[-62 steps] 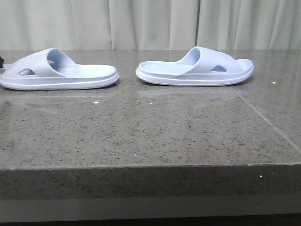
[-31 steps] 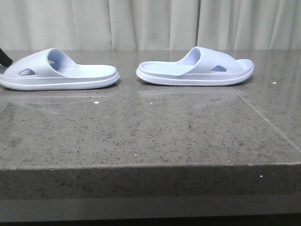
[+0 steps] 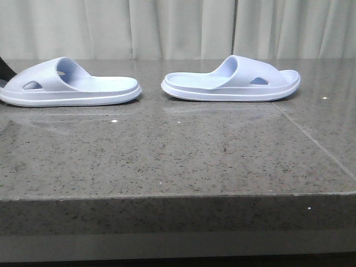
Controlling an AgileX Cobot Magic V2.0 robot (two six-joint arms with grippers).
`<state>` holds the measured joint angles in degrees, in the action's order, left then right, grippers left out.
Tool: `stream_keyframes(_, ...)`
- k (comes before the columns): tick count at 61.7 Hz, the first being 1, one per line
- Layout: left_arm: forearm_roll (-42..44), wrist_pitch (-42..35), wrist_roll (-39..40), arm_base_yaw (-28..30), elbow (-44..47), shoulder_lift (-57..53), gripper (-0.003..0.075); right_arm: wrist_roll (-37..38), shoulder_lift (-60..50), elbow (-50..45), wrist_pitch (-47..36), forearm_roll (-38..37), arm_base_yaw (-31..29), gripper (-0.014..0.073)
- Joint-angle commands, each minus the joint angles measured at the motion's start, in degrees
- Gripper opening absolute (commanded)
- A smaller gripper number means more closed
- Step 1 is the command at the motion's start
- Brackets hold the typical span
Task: Insert blue slippers together front up
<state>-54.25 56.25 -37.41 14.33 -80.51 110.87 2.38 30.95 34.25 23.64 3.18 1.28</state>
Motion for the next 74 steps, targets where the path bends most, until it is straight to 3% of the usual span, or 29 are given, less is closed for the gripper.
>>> stream_keyframes(1, 2.06, 0.91, 0.14, -1.80, -0.34, -0.37, 0.0262, -0.30, 0.56, 2.24, -4.08, 0.04, -0.08, 0.0544)
stream_keyframes(19, 1.37, 1.45, 0.14, -4.14, -0.34, 2.45, 0.0252, -0.30, 0.56, 2.24, -3.75, 0.04, -0.08, 0.0544)
stream_keyframes(24, 0.82, 2.66, -0.07, -3.87, -0.57, 2.45, 0.0145, -0.30, 0.56, 2.24, -3.69, 0.04, -0.08, 0.0544)
stream_keyframes(28, -0.60, 4.13, -1.21, -3.21, -0.57, 2.45, -0.0023, -0.30, 0.56, 2.24, -3.69, 0.04, -0.08, 0.0544)
stream_keyframes(43, -13.57, 16.48, -4.66, 1.10, -0.57, 2.45, -0.0020, -0.30, 0.56, 2.24, -3.53, 0.04, -0.08, 0.0544)
stream_keyframes(60, -16.69, 16.48, -2.33, 2.36, -0.57, 1.85, -0.0020, -0.30, 0.56, 2.24, -3.30, 0.04, -0.08, 0.0544)
stream_keyframes(74, -25.37, 16.48, -1.71, 2.14, -0.57, 1.85, -0.0020, -0.30, 0.56, 2.19, -2.98, 0.04, -0.08, 0.0544)
